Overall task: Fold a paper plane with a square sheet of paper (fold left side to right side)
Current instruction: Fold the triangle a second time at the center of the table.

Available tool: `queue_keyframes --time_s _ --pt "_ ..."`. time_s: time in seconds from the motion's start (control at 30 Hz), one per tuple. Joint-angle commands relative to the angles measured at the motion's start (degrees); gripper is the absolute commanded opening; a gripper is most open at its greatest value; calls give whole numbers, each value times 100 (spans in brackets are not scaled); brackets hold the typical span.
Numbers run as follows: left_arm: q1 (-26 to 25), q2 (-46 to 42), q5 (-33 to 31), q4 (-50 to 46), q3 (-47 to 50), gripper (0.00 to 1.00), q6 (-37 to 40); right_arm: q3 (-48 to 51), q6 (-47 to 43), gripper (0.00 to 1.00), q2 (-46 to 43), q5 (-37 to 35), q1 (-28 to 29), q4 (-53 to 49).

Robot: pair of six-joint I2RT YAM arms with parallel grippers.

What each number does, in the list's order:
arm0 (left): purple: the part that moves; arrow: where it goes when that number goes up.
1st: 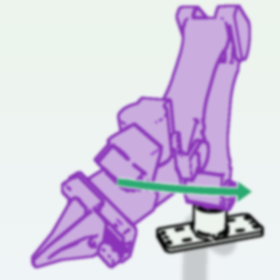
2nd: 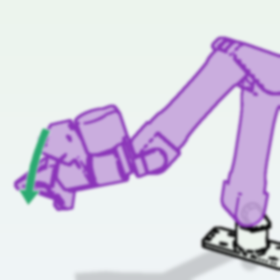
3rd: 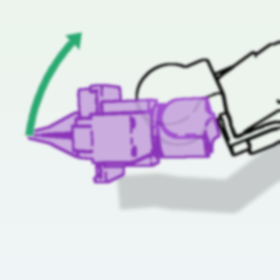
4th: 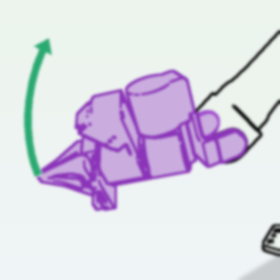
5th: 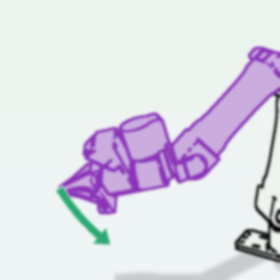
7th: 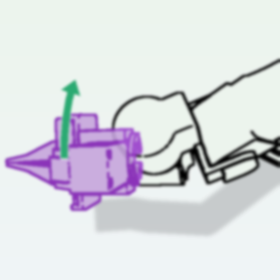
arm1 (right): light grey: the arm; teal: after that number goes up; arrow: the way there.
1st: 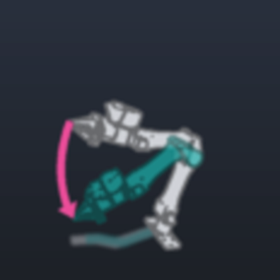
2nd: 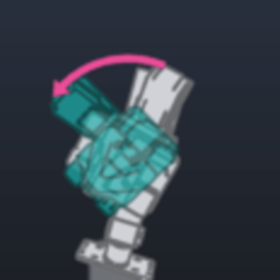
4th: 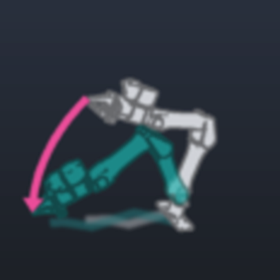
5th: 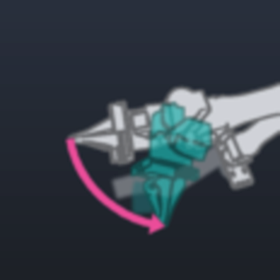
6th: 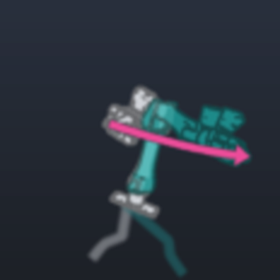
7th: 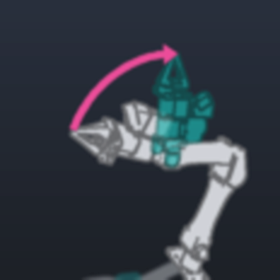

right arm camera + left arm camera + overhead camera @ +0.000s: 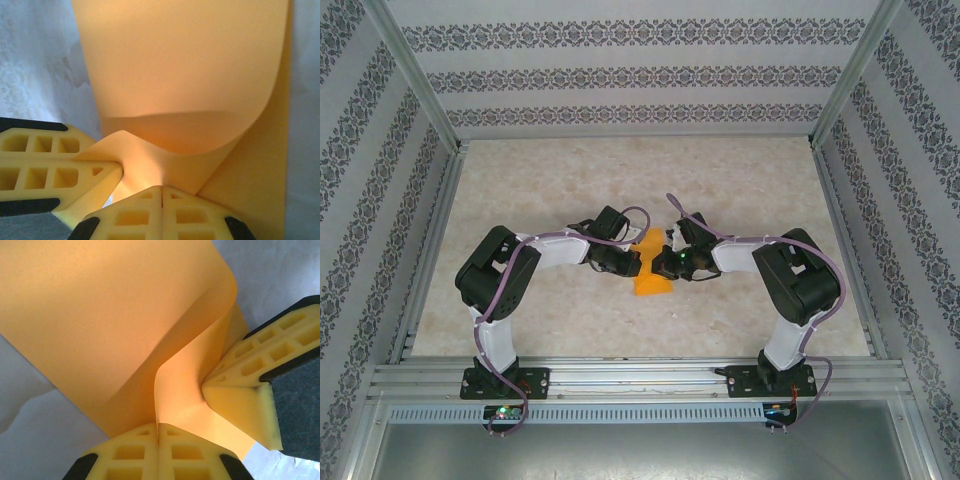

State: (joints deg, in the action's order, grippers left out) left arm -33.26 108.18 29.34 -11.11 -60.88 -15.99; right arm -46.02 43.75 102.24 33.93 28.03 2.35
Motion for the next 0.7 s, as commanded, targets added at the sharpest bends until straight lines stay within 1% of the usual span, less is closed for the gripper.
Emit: queue_keyframes --time_s 0.0,0.23,0.33,0.47,0.67 --pt "56 204 -221 -157 72 0 116 -12 -150 0 117 -224 44 -351" --pt "72 25 -156 -36 -50 8 -69 113 -122 0 121 -299 35 -437" --pt "106 -168 -179 -48 -155 14 -165 171 -103 0 82 -317 36 -415" --pt "213 -537 -224 -149 -223 19 -244 207 -104 0 51 -300 27 -364" --pt "255 -1203 -269 -522 -35 20 -330 225 -86 0 19 -269 26 -284"
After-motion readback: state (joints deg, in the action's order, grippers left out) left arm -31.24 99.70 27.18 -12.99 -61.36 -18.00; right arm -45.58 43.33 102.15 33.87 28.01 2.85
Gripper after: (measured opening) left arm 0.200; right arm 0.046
